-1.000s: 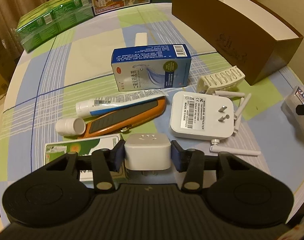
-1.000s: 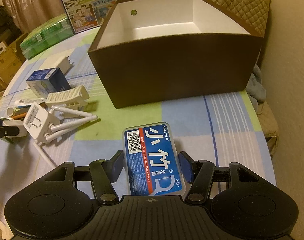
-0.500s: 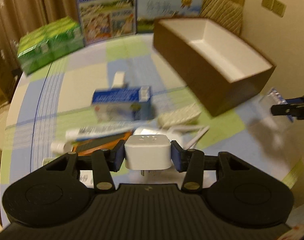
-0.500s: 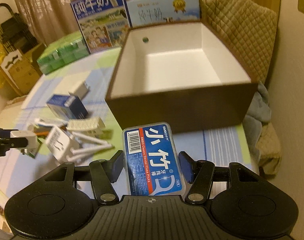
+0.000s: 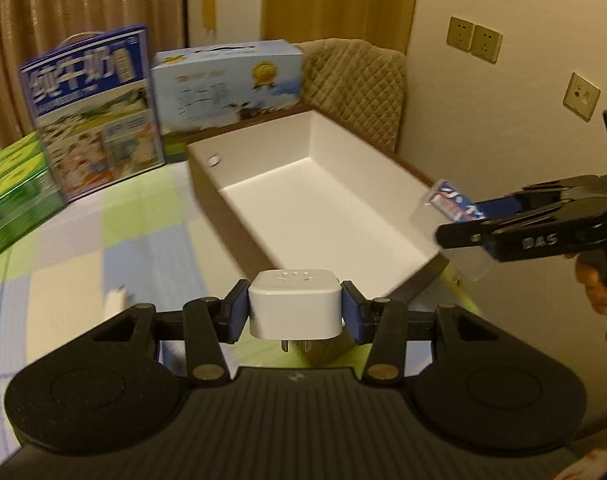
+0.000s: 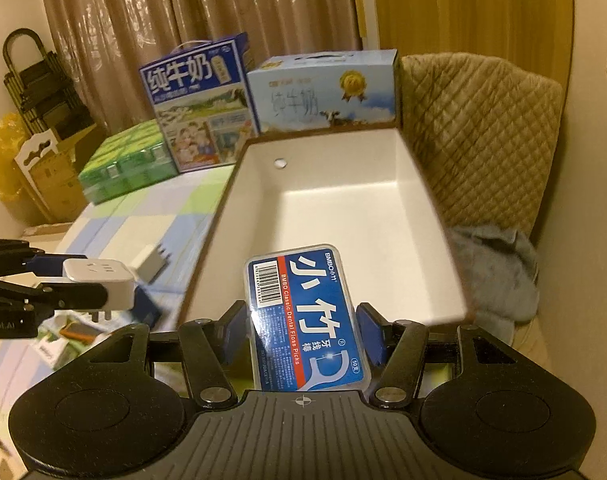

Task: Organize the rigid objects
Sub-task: 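Carry the floss case into the brown box and release it with the right gripper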

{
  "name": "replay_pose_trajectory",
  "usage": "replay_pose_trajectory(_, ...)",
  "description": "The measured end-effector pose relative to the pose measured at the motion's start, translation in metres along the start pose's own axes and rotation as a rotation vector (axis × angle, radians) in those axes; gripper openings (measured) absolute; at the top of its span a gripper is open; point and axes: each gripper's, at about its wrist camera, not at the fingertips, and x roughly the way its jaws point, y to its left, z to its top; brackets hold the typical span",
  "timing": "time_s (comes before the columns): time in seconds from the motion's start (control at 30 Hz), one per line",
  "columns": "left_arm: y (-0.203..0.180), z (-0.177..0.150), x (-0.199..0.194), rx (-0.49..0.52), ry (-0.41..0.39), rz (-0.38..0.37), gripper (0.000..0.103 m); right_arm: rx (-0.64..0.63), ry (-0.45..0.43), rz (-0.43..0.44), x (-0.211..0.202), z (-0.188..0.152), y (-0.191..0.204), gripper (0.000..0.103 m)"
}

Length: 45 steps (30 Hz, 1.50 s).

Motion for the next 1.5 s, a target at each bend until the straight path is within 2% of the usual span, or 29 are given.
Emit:
replay_pose_trajectory(0.3,-0.017,0.042,0.076,-0.006,0.060,-0.019,0.043,-0.045,0.055,-0.027,0.050,0.033,-0.042,0.056)
replay_pose_trajectory(0.53,-0.030,0.041,0.123,0.008,0.166,-0.025,0.043,-0.138,0.182,-0.033,0.094,0.028,-0.056,0.056)
replay_pose_trajectory(0.67,-0.034,0.037,0.140,0.013,0.204,-0.018,0.043,-0.184,0.225,-0.031,0.106,0.021,-0.059,0.056)
replay_pose_trajectory(0.97,-0.037,0.034,0.159,0.034,0.265,-0.009,0.043,-0.263,0.278,-0.033,0.118,0.024,-0.062,0.056)
replay_pose_trajectory(1.1,-0.038,0.035,0.159,0.051,0.266,-0.007,0.042,-0.287,0.293,-0.030,0.120,0.026,-0.061,0.056)
replay_pose_trajectory(1.27,-0.038,0.039,0.157,0.065,0.263,0.000,0.046,-0.307,0.292,-0.033,0.123,0.028,-0.062,0.056)
replay_pose_trajectory(1.5,-0.034,0.038,0.153,0.049,0.260,0.006,0.047,-0.320,0.287,-0.024,0.123,0.028,-0.062,0.058)
